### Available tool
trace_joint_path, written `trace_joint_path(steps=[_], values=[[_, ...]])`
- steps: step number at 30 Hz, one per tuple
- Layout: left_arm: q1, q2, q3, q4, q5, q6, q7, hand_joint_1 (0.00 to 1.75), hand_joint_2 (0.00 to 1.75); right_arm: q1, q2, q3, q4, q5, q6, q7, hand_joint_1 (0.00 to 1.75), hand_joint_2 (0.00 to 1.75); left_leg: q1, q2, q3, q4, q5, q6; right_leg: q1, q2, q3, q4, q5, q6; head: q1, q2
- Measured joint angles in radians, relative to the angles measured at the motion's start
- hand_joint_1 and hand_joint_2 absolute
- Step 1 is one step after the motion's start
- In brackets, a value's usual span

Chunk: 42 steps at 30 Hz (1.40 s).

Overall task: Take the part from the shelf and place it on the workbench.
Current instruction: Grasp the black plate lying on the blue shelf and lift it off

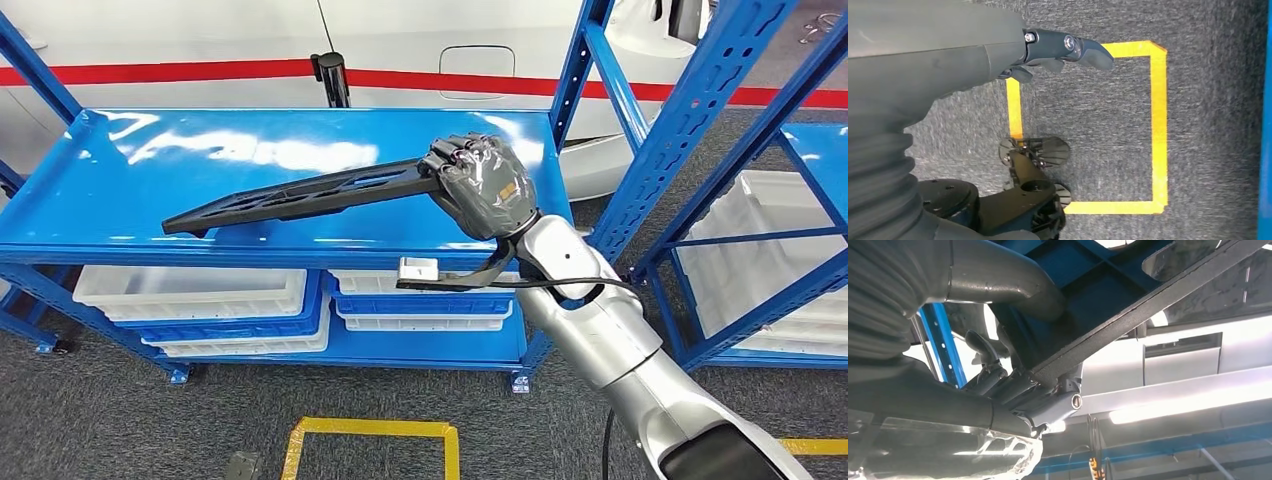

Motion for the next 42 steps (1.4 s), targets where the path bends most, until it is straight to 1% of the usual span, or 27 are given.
trace_joint_path(steps=[2,4,7,8,9,10,12,13,15,17,19,21,23,24,25,26,28,30,32,34,35,37,38,39,40,41,42], values=[[0.001,0.0,-0.004,0.0,-0.005,-0.007,0.003,0.0,1.75,0.008,-0.008,-0.001,-0.009,0.002,0.004,0.001,1.54,1.75,0.003,0.002,0.002,-0.01,0.009,0.01,0.002,0.001,-0.001,-0.003,0.004,0.009,0.0,0.0],[0.001,-0.002,-0.009,0.0,-0.012,-0.011,0.003,0.0,1.75,0.011,-0.016,-0.004,-0.017,0.001,0.009,0.002,1.54,1.75,0.008,0.007,0.008,-0.033,0.028,0.027,0.007,0.001,-0.018,0.024,-0.017,0.01,0.002,0.0],[0.002,-0.003,-0.017,0.0,-0.019,-0.008,0.002,0.0,1.75,0.02,-0.029,-0.01,-0.02,0.0,0.015,0.002,1.54,1.75,0.009,0.011,0.002,-0.047,0.044,0.039,0.008,0.0,-0.095,0.198,-0.1,-0.002,0.005,0.0],[0.003,-0.004,-0.019,0.0,-0.02,-0.008,0.002,0.0,1.75,0.027,-0.033,-0.011,-0.02,0.0,0.016,0.003,1.54,1.75,0.009,0.011,-0.002,-0.047,0.046,0.037,0.007,0.0,-0.118,0.253,-0.118,0.0,0.005,0.0],[0.004,-0.004,-0.021,0.0,-0.021,-0.008,0.002,0.0,1.75,0.034,-0.035,-0.012,-0.02,0.0,0.016,0.004,1.54,1.75,0.009,0.011,-0.005,-0.046,0.048,0.035,0.005,0.0,-0.125,0.276,-0.12,0.006,0.005,0.0],[0.004,-0.004,-0.022,0.0,-0.022,-0.008,0.002,0.0,1.75,0.039,-0.037,-0.012,-0.02,0.002,0.015,0.006,1.54,1.75,0.01,0.011,-0.008,-0.045,0.051,0.033,0.002,-0.002,-0.112,0.257,-0.107,0.016,0.005,0.0],[0.005,-0.004,-0.024,0.0,-0.027,-0.007,0.002,0.0,1.75,0.043,-0.038,-0.014,-0.021,0.006,0.015,0.01,1.54,1.75,0.011,0.011,-0.016,-0.036,0.052,0.025,-0.005,-0.012,-0.036,0.117,-0.057,0.037,0.005,0.0],[0.005,-0.004,-0.025,0.0,-0.029,-0.006,0.002,0.0,1.75,0.043,-0.038,-0.014,-0.023,0.007,0.015,0.011,1.54,1.75,0.01,0.011,-0.022,-0.029,0.052,0.021,-0.004,-0.015,0.0,0.056,-0.037,0.04,0.005,0.0],[0.006,-0.004,-0.025,0.0,-0.031,-0.006,0.002,0.0,1.75,0.047,-0.039,-0.015,-0.027,0.012,0.014,0.015,1.54,1.75,0.006,0.01,-0.037,-0.012,0.053,0.011,-0.002,-0.016,0.024,0.004,-0.022,0.031,0.003,0.0],[0.007,-0.005,-0.026,0.0,-0.032,-0.006,0.002,0.0,1.75,0.053,-0.041,-0.015,-0.032,0.016,0.014,0.017,1.54,1.75,0.009,0.008,-0.048,-0.001,0.056,0.0,-0.005,-0.01,0.012,0.007,-0.013,0.016,0.0,0.0],[0.009,-0.004,-0.026,0.0,-0.032,-0.006,0.002,0.0,1.75,0.054,-0.04,-0.015,-0.035,0.019,0.015,0.017,1.54,1.75,0.016,0.005,-0.065,0.029,0.021,-0.013,-0.009,-0.009,0.001,0.007,-0.003,-0.002,-0.002,0.0],[0.009,-0.005,-0.026,0.0,-0.032,-0.007,0.002,0.0,1.75,0.055,-0.039,-0.015,-0.037,0.02,0.016,0.017,1.54,1.75,0.023,0.001,-0.098,0.131,-0.064,-0.027,-0.01,-0.009,-0.014,0.007,0.01,-0.018,-0.004,0.0],[0.009,-0.005,-0.026,0.001,-0.032,-0.007,0.002,0.0,1.75,0.057,-0.038,-0.015,-0.037,0.02,0.016,0.018,1.54,1.75,0.03,0.001,-0.129,0.251,-0.131,-0.037,-0.007,-0.009,-0.028,0.008,0.021,-0.024,-0.004,0.0],[0.009,-0.005,-0.026,0.001,-0.032,-0.007,0.002,0.0,1.75,0.059,-0.038,-0.015,-0.037,0.02,0.016,0.018,1.54,1.75,0.032,0.001,-0.128,0.277,-0.136,-0.039,-0.007,-0.009,-0.035,0.008,0.026,-0.024,-0.005,0.0],[0.009,-0.005,-0.026,0.001,-0.032,-0.007,0.002,0.0,1.75,0.061,-0.038,-0.015,-0.037,0.02,0.016,0.018,1.54,1.75,0.034,0.001,-0.113,0.274,-0.125,-0.039,-0.006,-0.009,-0.042,0.008,0.032,-0.022,-0.004,0.0],[0.009,-0.005,-0.026,0.001,-0.032,-0.007,0.002,0.0,1.75,0.062,-0.038,-0.015,-0.037,0.02,0.016,0.018,1.54,1.75,0.036,0.0,-0.078,0.233,-0.1,-0.038,-0.006,-0.008,-0.047,0.009,0.037,-0.02,-0.005,0.0],[0.008,-0.005,-0.026,0.0,-0.032,-0.007,0.002,0.0,1.75,0.062,-0.038,-0.015,-0.04,0.02,0.016,0.018,1.54,1.75,0.036,-0.006,0.019,0.089,-0.061,-0.032,-0.006,-0.005,-0.055,0.009,0.049,-0.01,-0.005,0.0],[0.008,-0.005,-0.026,0.001,-0.032,-0.007,0.002,0.0,1.75,0.06,-0.038,-0.016,-0.044,0.02,0.016,0.019,1.54,1.75,0.03,-0.014,0.074,-0.003,-0.054,-0.025,-0.006,-0.004,-0.058,0.006,0.061,0.004,-0.004,0.0],[0.008,-0.005,-0.026,0.001,-0.032,-0.007,0.002,0.0,1.75,0.059,-0.037,-0.017,-0.045,0.02,0.018,0.019,1.54,1.75,0.021,-0.015,0.072,-0.014,-0.047,-0.014,-0.007,-0.003,-0.06,-0.002,0.077,0.022,-0.004,0.0],[0.008,-0.006,-0.026,0.0,-0.033,-0.005,0.003,0.0,1.75,0.056,-0.039,-0.019,-0.045,0.02,0.024,0.019,1.54,1.75,0.02,-0.009,0.06,-0.026,-0.021,0.005,-0.005,-0.005,-0.077,0.015,0.059,0.026,-0.003,0.0],[0.007,-0.006,-0.026,0.0,-0.033,-0.004,0.004,0.0,1.75,0.055,-0.04,-0.02,-0.045,0.02,0.028,0.019,1.54,1.75,0.02,-0.005,0.049,-0.032,-0.006,0.015,-0.002,-0.006,-0.095,0.051,0.026,0.019,-0.003,0.0],[0.007,-0.007,-0.026,0.001,-0.033,-0.004,0.007,0.0,1.75,0.053,-0.042,-0.022,-0.045,0.02,0.032,0.019,1.54,1.75,0.019,-0.001,0.019,-0.035,0.02,0.029,0.0,-0.007,-0.144,0.18,-0.062,0.002,0.0,0.0],[0.007,-0.007,-0.026,0.001,-0.033,-0.003,0.008,0.0,1.75,0.053,-0.043,-0.022,-0.045,0.02,0.032,0.019,1.54,1.75,0.016,0.0,0.003,-0.034,0.031,0.03,0.0,-0.007,-0.162,0.248,-0.091,0.001,0.0,0.0],[0.007,-0.007,-0.026,0.001,-0.033,-0.003,0.008,0.0,1.75,0.054,-0.043,-0.022,-0.045,0.02,0.032,0.019,1.54,1.75,0.013,0.001,-0.013,-0.033,0.043,0.031,0.0,-0.007,-0.166,0.292,-0.099,0.007,0.001,0.0],[0.007,-0.007,-0.026,0.001,-0.033,-0.003,0.008,0.0,1.75,0.054,-0.043,-0.022,-0.045,0.02,0.032,0.019,1.54,1.75,0.011,0.002,-0.029,-0.033,0.054,0.031,0.002,-0.007,-0.153,0.303,-0.091,0.015,0.001,0.0],[0.007,-0.008,-0.026,0.001,-0.033,-0.003,0.009,0.0,1.75,0.054,-0.044,-0.022,-0.045,0.02,0.032,0.019,1.54,1.75,0.007,0.002,-0.043,-0.032,0.065,0.029,0.003,-0.007,-0.12,0.274,-0.07,0.022,0.001,0.0],[0.007,-0.008,-0.026,0.001,-0.033,-0.003,0.01,0.0,1.75,0.053,-0.044,-0.022,-0.045,0.02,0.032,0.019,1.54,1.75,0.005,0.002,-0.055,-0.031,0.076,0.028,0.006,-0.008,-0.069,0.21,-0.051,0.023,0.001,0.0]])
